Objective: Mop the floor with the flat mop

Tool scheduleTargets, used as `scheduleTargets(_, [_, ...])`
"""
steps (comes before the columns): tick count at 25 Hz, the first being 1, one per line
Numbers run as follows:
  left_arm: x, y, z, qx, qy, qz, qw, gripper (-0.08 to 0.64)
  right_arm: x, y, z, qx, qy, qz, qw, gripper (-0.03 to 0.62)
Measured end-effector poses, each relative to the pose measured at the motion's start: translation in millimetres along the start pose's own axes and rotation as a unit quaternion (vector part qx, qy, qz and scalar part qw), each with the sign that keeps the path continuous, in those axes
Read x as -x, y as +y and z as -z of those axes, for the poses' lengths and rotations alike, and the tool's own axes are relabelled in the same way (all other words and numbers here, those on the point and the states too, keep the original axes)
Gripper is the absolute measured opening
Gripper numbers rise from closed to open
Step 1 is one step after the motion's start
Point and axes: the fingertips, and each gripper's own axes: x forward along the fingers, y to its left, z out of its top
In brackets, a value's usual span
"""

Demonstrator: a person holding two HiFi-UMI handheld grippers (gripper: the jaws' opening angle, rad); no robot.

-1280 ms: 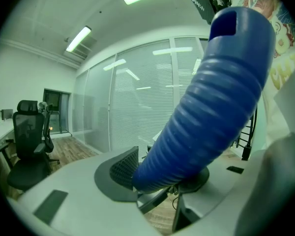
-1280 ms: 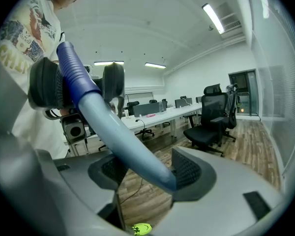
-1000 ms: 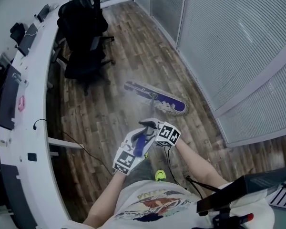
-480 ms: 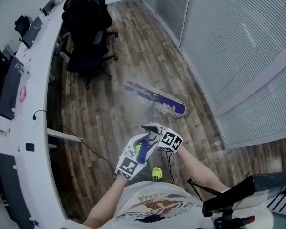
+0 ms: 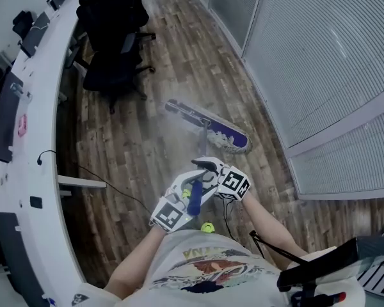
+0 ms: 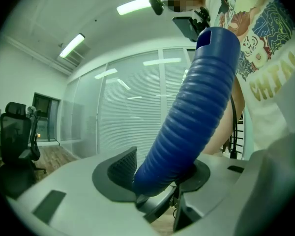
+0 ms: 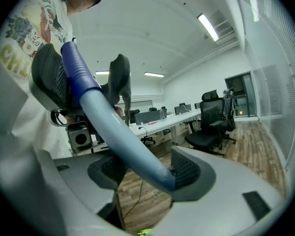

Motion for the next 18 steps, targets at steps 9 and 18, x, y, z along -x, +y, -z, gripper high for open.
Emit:
scheduleTargets(9, [-29.0, 100.7, 3.9, -0.005, -0.007, 0.031, 0.9995, 0.179, -41.5, -99.1, -21.6, -0.015, -0.004, 0.035, 0.999, 0.245])
scheduleTargets(18, [-88.2, 184.4, 8.2, -0.009, -0.015, 0.047, 0.9987, 0.179, -51.0, -205.5, -32.8, -0.01, -0.001, 0.052, 0.999, 0.245])
